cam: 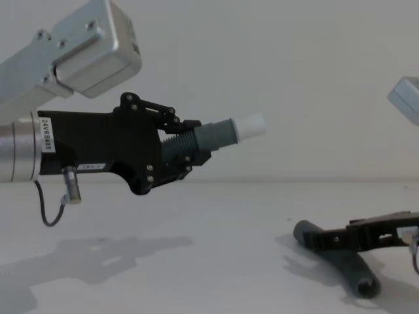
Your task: Use both hands to pick up one end of the pipe from the table, align the ends, and insert them.
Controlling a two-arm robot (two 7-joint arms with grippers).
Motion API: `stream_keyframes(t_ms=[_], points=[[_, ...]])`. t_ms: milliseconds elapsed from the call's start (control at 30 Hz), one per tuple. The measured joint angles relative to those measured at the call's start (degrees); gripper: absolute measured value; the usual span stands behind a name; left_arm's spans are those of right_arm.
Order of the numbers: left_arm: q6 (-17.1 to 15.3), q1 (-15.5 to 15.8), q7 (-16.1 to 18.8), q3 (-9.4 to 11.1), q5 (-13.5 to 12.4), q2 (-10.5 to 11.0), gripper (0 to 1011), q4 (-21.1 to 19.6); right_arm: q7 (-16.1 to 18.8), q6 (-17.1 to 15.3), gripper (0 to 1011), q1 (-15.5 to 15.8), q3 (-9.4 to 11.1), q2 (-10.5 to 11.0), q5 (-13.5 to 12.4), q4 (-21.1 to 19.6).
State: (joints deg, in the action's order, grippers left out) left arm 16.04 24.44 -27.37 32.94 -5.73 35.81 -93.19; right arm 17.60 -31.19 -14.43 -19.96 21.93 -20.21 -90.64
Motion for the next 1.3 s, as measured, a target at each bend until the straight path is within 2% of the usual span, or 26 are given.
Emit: stream_keyframes(t_ms=[633, 767, 867, 900, 967, 1067, 1300], points=[[0.19, 0.04, -0.16, 0.00, 0.00, 0.00, 327, 0.09, 0.48, 0.76, 995, -0.81, -1.14, -0.02, -0.77, 2.47], [0.21, 0.04, -0.18, 0.00, 0.00, -0.01, 327, 0.09, 0.51, 0.85, 910, -0.89, -1.25, 0.00, -0.81, 2.59], [0.23, 0.04, -0.19, 0.00, 0.01, 0.00, 327, 0.09, 0.53, 0.91, 804, -0.94, -1.35, 0.01, -0.84, 2.72], [0.24, 0.04, -0.19, 0.00, 0.01, 0.00, 327, 0.09, 0.53, 0.91, 804, -0.94, -1.35, 0.01, -0.84, 2.72], [0.24, 0.04, -0.20, 0.00, 0.00, 0.00, 327, 0.09, 0.54, 0.96, 702, -0.97, -1.42, 0.03, -0.86, 2.78], [0.23, 0.04, -0.19, 0.01, 0.01, 0.00, 327, 0.09, 0.55, 1.00, 648, -0.98, -1.45, 0.05, -0.87, 2.83], [0.24, 0.04, -0.19, 0.00, 0.01, -0.01, 327, 0.09, 0.58, 1.09, 402, -1.02, -1.51, 0.06, -0.91, 2.93]])
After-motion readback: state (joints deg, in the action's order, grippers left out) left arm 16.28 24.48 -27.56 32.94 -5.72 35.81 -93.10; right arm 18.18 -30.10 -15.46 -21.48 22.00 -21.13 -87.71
